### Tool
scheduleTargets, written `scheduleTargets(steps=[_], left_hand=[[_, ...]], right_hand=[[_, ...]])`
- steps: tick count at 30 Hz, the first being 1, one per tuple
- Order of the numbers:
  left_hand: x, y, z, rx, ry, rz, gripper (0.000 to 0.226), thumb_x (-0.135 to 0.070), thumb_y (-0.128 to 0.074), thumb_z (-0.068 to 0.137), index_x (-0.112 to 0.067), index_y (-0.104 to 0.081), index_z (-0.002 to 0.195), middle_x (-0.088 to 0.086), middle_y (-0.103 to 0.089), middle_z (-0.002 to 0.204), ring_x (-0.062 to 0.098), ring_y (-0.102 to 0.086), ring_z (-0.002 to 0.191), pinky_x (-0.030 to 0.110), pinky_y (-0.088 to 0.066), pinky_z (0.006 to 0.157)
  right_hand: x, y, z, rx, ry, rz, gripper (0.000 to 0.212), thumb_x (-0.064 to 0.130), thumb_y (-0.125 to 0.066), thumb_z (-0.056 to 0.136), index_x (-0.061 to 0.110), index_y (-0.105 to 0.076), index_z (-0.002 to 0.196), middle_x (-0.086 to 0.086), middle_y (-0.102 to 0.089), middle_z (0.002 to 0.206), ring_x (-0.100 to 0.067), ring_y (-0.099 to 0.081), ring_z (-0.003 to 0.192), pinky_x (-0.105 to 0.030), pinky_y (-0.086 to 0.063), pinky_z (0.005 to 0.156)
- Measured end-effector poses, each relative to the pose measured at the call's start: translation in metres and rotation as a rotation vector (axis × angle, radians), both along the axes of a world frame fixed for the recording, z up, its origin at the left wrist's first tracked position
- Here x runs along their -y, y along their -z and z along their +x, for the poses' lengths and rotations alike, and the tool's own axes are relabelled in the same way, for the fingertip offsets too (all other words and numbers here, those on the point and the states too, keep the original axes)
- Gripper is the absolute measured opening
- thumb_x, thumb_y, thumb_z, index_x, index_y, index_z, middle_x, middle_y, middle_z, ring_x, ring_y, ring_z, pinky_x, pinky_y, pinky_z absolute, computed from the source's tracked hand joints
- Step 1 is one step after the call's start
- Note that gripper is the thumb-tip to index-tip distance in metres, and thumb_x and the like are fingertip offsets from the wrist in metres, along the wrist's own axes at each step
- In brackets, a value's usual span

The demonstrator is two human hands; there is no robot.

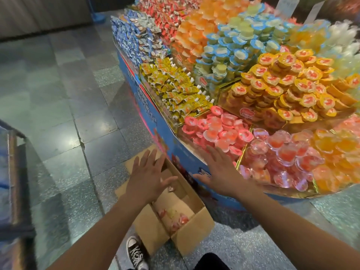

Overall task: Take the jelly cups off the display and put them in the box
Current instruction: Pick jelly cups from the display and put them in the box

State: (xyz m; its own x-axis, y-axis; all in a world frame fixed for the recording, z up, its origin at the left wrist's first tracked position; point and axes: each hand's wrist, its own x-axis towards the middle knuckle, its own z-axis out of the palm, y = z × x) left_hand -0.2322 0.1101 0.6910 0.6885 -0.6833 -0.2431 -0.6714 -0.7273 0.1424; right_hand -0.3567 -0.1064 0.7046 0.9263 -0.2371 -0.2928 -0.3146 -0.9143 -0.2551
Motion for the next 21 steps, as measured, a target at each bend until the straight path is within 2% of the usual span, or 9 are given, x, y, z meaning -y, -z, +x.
scheduleTargets(steps=[4, 5, 7, 8, 11, 13, 17, 19, 21], left_hand=[[-0.023, 0.009, 0.043, -0.025, 0.092, 0.034, 0.116, -0.086, 0.008, 0.061, -0.028, -0.015, 0.158, 0.005, -0.007, 0.168, 0.027, -0.001, 0.154, 0.049, -0.002, 0.123], [-0.028, 0.013, 0.055, -0.024, 0.117, 0.047, 0.12, -0.089, 0.011, 0.058, -0.028, -0.014, 0.158, 0.005, -0.005, 0.168, 0.026, -0.001, 0.154, 0.049, -0.002, 0.123], [-0.034, 0.02, 0.076, -0.033, 0.159, 0.061, 0.131, -0.094, 0.023, 0.051, -0.027, -0.012, 0.159, 0.005, -0.005, 0.168, 0.027, -0.001, 0.154, 0.048, -0.002, 0.122], [-0.036, 0.026, 0.087, -0.037, 0.173, 0.056, 0.13, -0.094, 0.024, 0.053, -0.027, -0.012, 0.159, 0.006, -0.005, 0.168, 0.027, -0.001, 0.154, 0.048, -0.002, 0.122], [-0.037, 0.048, 0.113, -0.081, 0.204, 0.046, 0.098, -0.084, -0.016, 0.081, -0.025, -0.011, 0.159, 0.006, -0.004, 0.168, 0.026, 0.002, 0.154, 0.049, 0.0, 0.122], [-0.035, 0.07, 0.126, -0.106, 0.216, 0.058, 0.095, -0.081, -0.025, 0.085, -0.025, -0.01, 0.159, 0.006, -0.002, 0.168, 0.026, 0.004, 0.154, 0.049, 0.0, 0.124], [-0.026, 0.131, 0.143, -0.101, 0.223, 0.086, 0.119, -0.088, 0.01, 0.06, -0.026, -0.01, 0.159, 0.005, -0.003, 0.168, 0.026, 0.003, 0.154, 0.048, 0.0, 0.123], [-0.021, 0.168, 0.15, -0.117, 0.211, 0.075, 0.132, -0.093, 0.025, 0.052, -0.025, -0.014, 0.159, 0.006, -0.008, 0.167, 0.027, -0.002, 0.154, 0.049, -0.003, 0.123], [-0.013, 0.203, 0.161, -0.11, 0.211, 0.069, 0.138, -0.091, 0.033, 0.05, -0.024, -0.017, 0.159, 0.007, -0.012, 0.167, 0.027, -0.006, 0.154, 0.049, -0.005, 0.123]], right_hand=[[-0.035, 0.027, 0.029, -0.033, 0.081, -0.016, 0.102, 0.091, -0.011, 0.078, 0.03, 0.002, 0.16, -0.001, 0.005, 0.169, -0.029, 0.001, 0.155, -0.058, -0.017, 0.121], [-0.043, 0.031, 0.036, -0.056, 0.106, -0.017, 0.1, 0.089, -0.013, 0.081, 0.029, 0.003, 0.16, -0.002, 0.007, 0.169, -0.029, 0.003, 0.155, -0.057, -0.017, 0.121], [-0.057, 0.038, 0.047, -0.098, 0.143, -0.004, 0.091, 0.078, -0.03, 0.092, 0.026, 0.0, 0.161, -0.003, 0.007, 0.168, -0.03, 0.006, 0.155, -0.055, -0.014, 0.122], [-0.063, 0.043, 0.052, -0.111, 0.157, 0.001, 0.089, 0.072, -0.036, 0.094, 0.025, 0.0, 0.161, -0.003, 0.007, 0.168, -0.03, 0.007, 0.155, -0.054, -0.012, 0.123], [-0.073, 0.06, 0.067, -0.168, 0.177, 0.029, 0.087, 0.068, -0.037, 0.096, 0.026, 0.002, 0.161, -0.003, 0.007, 0.169, -0.028, 0.009, 0.155, -0.052, -0.009, 0.124], [-0.075, 0.08, 0.075, -0.196, 0.202, 0.062, 0.087, 0.068, -0.037, 0.096, 0.026, 0.001, 0.161, -0.002, 0.008, 0.169, -0.028, 0.01, 0.155, -0.052, -0.009, 0.125], [-0.069, 0.133, 0.094, -0.207, 0.239, 0.119, 0.083, 0.068, -0.035, 0.096, 0.028, -0.002, 0.161, 0.002, 0.007, 0.169, -0.024, 0.012, 0.155, -0.048, -0.006, 0.126], [-0.067, 0.167, 0.102, -0.193, 0.238, 0.123, 0.086, 0.074, -0.022, 0.09, 0.029, -0.004, 0.161, 0.003, 0.004, 0.169, -0.022, 0.011, 0.155, -0.047, -0.005, 0.126], [-0.06, 0.199, 0.111, -0.191, 0.23, 0.109, 0.098, 0.081, -0.006, 0.078, 0.028, -0.005, 0.161, 0.003, 0.003, 0.169, -0.022, 0.011, 0.154, -0.047, -0.006, 0.126]])
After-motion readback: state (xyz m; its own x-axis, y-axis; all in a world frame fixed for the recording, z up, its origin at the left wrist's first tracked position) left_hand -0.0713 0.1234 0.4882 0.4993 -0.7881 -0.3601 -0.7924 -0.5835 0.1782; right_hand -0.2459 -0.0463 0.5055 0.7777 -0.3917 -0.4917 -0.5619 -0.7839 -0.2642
